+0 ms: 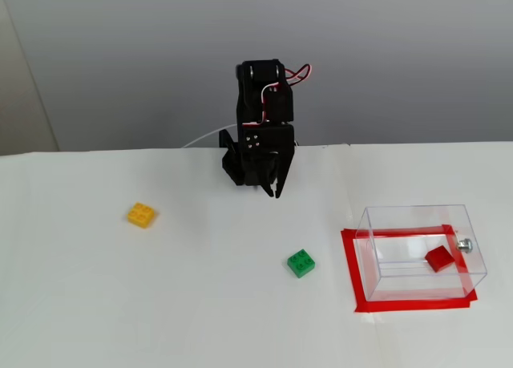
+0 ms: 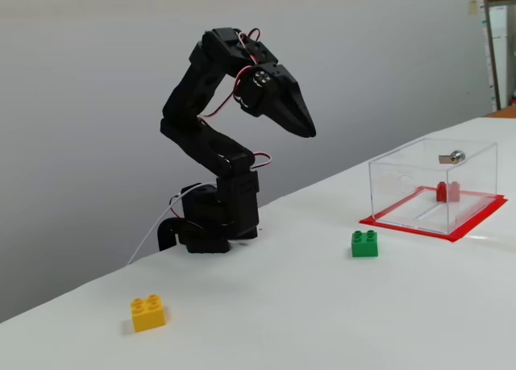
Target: Pick the red lego brick and place it into the transparent box
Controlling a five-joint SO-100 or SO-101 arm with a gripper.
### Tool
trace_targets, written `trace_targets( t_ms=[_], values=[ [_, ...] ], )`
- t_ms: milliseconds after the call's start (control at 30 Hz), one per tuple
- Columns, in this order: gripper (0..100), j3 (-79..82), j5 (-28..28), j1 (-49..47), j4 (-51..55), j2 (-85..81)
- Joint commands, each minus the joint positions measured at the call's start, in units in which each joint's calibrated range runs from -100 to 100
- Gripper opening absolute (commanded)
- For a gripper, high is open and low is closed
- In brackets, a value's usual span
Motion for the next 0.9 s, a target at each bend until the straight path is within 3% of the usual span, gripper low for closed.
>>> trace_targets(
  t_ms=[0,233,867],
  values=[
    [1,9.51,-0.1,-0.15,-5.21,-8.63],
    [1,26.96,0.32,-0.08,-13.65,-21.52],
    [1,59.78,0.37,-0.08,-39.41,-33.4]
  ],
)
